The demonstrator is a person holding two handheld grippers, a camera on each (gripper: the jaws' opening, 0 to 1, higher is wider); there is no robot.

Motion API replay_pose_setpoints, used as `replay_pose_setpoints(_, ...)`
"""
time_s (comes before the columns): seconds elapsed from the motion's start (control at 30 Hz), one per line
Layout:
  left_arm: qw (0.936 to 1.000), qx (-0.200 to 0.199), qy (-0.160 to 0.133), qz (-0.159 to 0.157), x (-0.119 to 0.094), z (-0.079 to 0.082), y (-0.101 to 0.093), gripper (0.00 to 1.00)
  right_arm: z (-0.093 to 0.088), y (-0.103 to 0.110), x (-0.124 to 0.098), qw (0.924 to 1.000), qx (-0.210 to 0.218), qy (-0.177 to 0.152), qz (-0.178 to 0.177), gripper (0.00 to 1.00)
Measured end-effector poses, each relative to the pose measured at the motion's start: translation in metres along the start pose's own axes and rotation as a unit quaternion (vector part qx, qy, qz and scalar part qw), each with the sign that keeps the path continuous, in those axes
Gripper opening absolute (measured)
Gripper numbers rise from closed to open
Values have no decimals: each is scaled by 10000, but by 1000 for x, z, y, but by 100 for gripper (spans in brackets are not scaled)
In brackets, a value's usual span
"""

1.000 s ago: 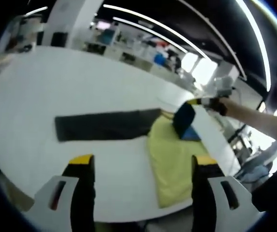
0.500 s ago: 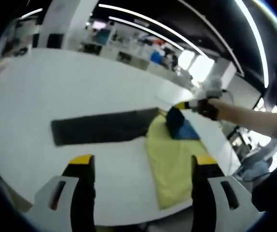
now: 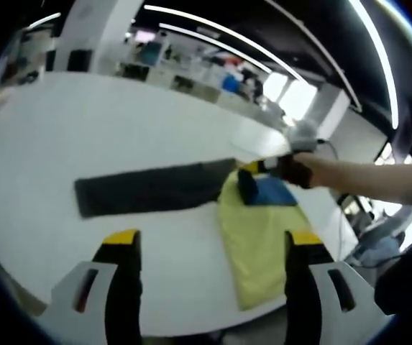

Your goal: Fold the garment on the visible template until the final outline fits inside the template.

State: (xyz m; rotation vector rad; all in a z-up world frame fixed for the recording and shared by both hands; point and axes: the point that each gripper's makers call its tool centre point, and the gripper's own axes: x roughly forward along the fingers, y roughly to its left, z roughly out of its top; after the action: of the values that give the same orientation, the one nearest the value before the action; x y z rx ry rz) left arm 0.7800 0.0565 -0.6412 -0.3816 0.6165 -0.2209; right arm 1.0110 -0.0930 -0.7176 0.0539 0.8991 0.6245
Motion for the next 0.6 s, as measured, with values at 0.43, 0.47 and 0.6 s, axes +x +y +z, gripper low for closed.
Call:
replay_pose_setpoints(0.43, 9999, -15, 87, 118, -4, -5, 10, 77, -12, 13, 22, 9995, 282, 105, 83, 2)
replay_pose_setpoints(0.47, 9999, -10, 93, 116, -3, -4, 10, 77, -12, 14, 24, 9995, 280, 110, 107, 2)
replay_pose_setpoints(0.6, 9999, 12, 101, 98, -1, -2, 8, 77, -11, 17, 33, 9995, 232, 83, 198, 2)
